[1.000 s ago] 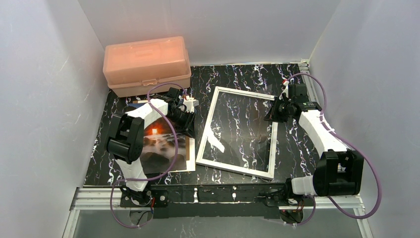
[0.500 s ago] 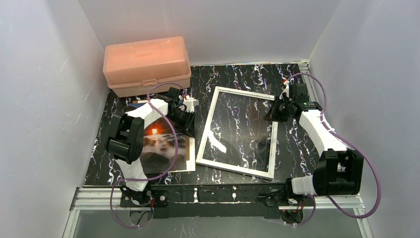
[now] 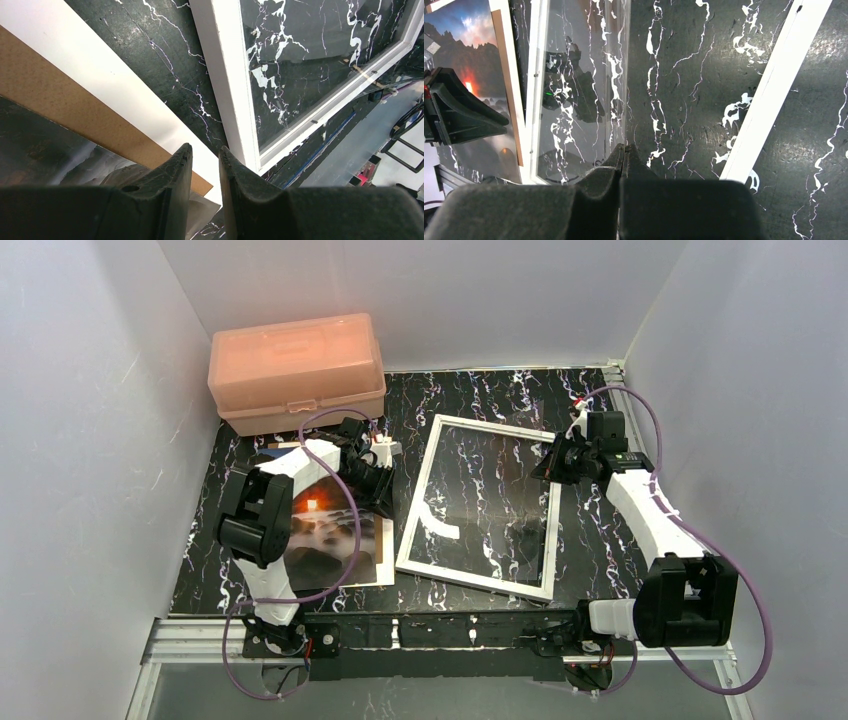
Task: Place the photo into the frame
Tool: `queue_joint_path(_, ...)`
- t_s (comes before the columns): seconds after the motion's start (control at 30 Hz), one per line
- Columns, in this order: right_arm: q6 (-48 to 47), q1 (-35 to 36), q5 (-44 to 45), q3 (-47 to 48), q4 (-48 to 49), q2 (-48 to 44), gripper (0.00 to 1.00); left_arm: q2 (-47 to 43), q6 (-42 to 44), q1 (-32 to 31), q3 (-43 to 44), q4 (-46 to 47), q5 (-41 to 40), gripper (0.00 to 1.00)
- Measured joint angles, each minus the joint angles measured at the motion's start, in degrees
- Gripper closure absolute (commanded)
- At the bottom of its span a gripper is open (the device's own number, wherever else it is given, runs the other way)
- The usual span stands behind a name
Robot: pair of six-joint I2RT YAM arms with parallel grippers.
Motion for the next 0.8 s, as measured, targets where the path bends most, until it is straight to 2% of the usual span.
queue_joint_path(0.8,3.8,0.0,-0.3,-3.5,6.4,0.0,0.99,3.7,-0.7,-3.0,0.3,1.9,0.8,0.74)
